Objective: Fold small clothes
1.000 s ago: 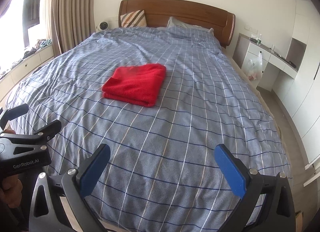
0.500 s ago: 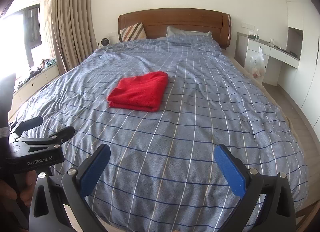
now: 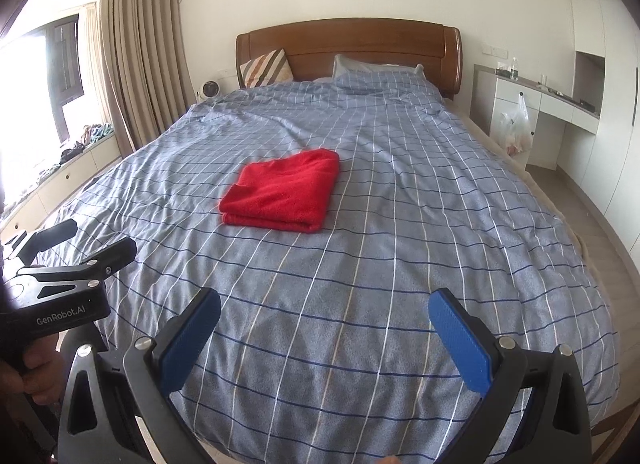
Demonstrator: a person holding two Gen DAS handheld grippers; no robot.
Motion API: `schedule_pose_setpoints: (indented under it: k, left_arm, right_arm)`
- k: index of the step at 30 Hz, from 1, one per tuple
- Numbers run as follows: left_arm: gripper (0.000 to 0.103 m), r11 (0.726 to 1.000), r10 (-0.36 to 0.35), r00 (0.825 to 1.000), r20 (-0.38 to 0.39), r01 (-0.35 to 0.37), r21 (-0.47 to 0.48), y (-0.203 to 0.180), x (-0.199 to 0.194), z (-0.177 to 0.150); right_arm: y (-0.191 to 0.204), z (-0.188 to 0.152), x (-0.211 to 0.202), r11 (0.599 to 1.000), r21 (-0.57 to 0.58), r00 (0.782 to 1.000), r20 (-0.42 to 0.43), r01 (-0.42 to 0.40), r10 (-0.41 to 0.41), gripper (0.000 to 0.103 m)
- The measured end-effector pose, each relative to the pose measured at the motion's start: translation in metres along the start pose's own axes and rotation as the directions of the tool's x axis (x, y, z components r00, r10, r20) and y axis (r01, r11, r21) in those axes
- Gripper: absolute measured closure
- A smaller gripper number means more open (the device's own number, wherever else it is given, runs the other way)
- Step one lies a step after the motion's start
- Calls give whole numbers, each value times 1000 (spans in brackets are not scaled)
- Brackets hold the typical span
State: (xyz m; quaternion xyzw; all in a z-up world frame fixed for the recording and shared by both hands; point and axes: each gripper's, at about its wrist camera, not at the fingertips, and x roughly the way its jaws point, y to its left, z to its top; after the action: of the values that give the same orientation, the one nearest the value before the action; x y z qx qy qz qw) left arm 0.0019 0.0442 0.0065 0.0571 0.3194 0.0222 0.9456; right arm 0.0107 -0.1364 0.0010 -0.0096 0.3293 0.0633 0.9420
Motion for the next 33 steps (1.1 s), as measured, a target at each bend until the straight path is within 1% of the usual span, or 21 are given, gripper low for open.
schedule_pose_setpoints:
  k: [2,4,7,11,13,15,16,18,21,27,29,33]
  left_arm:
    - [0,1000,26,1000,6,-26,15,-3,-1,-1]
    - [0,999,35,999,5,-35,25,-4,-2,-2]
    - [0,999,26,1000,-12,-25,26,-5,-3,-2]
    - [0,1000,-5,999,-32,4,-13,-2,-6,3]
    - [0,1000,-2,1000,-29,1,-29,0,-8,6]
    - [0,999,-1,1000,-28,0,-32,-1,-9,7]
    - [0,1000,-2,1000,-31,1,-31,-2,-8,8]
    - [0,1000,-9,999,-49,8,-28,-5,-4,8]
    - [0,999,-19,996,-87,16,-40,-8,2,9]
    - [0,994,-29,994,-108,17,-111,-1,5,10]
    - [0,994,-33,994,-106,22,-105,0,5,11]
    - [0,998,3,996,-90,-9,-68,-2,3,14]
  right_arm:
    - [2,2,-2,1000,-15,1000,2,5,-5,1]
    - [1,5,-6,1000,-8,1000,10,-23,24,0]
    - [-1,10,-11,998,12,998,17,-67,67,1]
    - [0,14,-20,998,-6,997,49,-67,67,0]
    - [-1,15,-22,997,2,996,58,-71,71,1]
    - [-4,17,-22,995,11,994,57,-97,96,1]
    - [-5,19,-21,997,19,996,45,-79,78,1]
    - [-6,21,-18,1000,21,1000,22,-11,10,1]
    - [-7,25,-17,1000,13,999,28,26,-27,1]
    - [-2,36,-16,999,-12,998,32,48,-47,1]
    - [1,37,-14,998,-19,998,29,57,-57,0]
    - [6,37,-9,998,-27,998,12,60,-59,1]
